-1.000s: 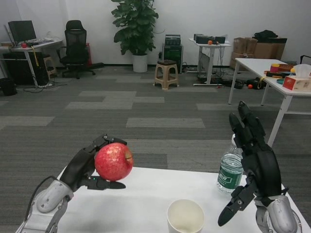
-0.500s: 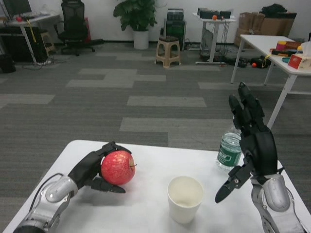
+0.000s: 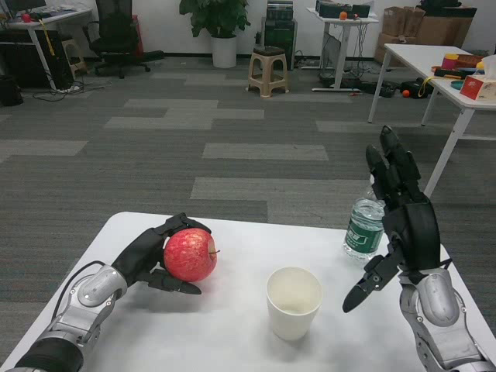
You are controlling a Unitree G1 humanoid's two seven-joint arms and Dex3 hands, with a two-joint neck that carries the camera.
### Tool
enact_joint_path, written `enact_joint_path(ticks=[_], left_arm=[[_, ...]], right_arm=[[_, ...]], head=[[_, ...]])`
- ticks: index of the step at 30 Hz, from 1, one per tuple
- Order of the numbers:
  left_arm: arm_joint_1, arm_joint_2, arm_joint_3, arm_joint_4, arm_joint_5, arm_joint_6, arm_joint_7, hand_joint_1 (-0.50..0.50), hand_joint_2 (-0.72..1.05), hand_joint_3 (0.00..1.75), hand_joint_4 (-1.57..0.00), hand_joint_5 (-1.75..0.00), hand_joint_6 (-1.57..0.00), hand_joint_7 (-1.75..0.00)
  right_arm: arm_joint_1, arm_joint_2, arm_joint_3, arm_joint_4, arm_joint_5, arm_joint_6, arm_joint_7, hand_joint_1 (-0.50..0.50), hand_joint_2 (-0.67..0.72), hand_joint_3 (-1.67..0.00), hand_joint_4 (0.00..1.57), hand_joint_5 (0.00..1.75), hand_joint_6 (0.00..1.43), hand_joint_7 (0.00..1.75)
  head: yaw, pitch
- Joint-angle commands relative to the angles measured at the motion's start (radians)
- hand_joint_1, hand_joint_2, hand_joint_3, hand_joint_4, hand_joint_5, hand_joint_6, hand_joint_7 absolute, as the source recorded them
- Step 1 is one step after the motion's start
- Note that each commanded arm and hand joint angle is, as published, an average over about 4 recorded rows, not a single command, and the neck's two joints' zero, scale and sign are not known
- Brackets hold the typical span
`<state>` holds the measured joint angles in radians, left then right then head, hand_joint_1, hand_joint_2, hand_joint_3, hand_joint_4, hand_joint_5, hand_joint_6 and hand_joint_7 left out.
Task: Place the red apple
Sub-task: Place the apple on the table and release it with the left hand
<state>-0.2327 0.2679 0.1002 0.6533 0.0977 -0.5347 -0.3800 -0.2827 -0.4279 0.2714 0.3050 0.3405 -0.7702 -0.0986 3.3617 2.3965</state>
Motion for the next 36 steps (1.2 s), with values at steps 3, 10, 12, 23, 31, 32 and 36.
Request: enact_joint_path(ticks=[3, 10, 12, 23, 31, 32, 36], left_arm=[[0.029, 0.008, -0.013, 0.047, 0.037, 0.032, -0.011, -0.44, 1.05, 0.04, -0.72, -1.75, -0.98, -1.17], [0.025, 0.008, -0.013, 0.061, 0.04, 0.033, -0.023, -0.43, 1.05, 0.09, -0.24, -1.75, -0.69, -1.05], [0.023, 0.008, -0.013, 0.068, 0.04, 0.034, -0.028, -0.43, 1.05, 0.09, -0.16, -1.75, -0.62, -1.05], [0.022, 0.01, -0.008, 0.08, 0.056, 0.037, -0.048, -0.43, 1.05, 0.17, 0.0, -1.75, -0.71, -0.91], [0.018, 0.016, 0.001, 0.078, 0.134, 0.043, -0.063, -0.43, 1.05, 0.26, 0.0, -1.75, -0.86, -0.91], [0.018, 0.017, 0.001, 0.078, 0.143, 0.045, -0.065, -0.44, 1.05, 0.31, 0.0, -1.75, -0.88, -0.89], [0.016, 0.019, 0.003, 0.078, 0.169, 0.05, -0.071, -0.44, 1.05, 0.35, 0.0, -1.75, -0.86, -0.82]], right_arm=[[-0.01, 0.003, 0.005, 0.013, 0.008, 0.002, -0.001, 0.12, 0.68, 0.0, 0.0, 0.0, 0.0, 0.07], [-0.015, 0.003, 0.008, 0.022, 0.009, 0.002, -0.001, 0.12, 0.71, 0.0, 0.0, 0.0, 0.0, 0.07], [-0.015, 0.003, 0.008, 0.025, 0.009, 0.002, -0.001, 0.12, 0.68, 0.0, 0.0, 0.0, 0.0, 0.07], [-0.019, 0.003, 0.008, 0.036, 0.009, 0.002, -0.001, 0.12, 0.72, 0.0, 0.0, 0.0, 0.0, 0.07], [-0.023, 0.004, 0.009, 0.042, 0.009, 0.002, -0.001, 0.12, 0.72, 0.0, 0.0, 0.0, 0.0, 0.07], [-0.024, 0.004, 0.009, 0.043, 0.009, 0.002, -0.001, 0.12, 0.72, 0.0, 0.0, 0.0, 0.0, 0.07], [-0.025, 0.004, 0.009, 0.044, 0.009, 0.002, -0.001, 0.12, 0.72, 0.0, 0.0, 0.0, 0.0, 0.07]], head=[[0.0, -0.003], [0.002, -0.002], [0.002, -0.001], [0.002, -0.001], [0.001, -0.001], [0.001, -0.001], [0.002, -0.001]])
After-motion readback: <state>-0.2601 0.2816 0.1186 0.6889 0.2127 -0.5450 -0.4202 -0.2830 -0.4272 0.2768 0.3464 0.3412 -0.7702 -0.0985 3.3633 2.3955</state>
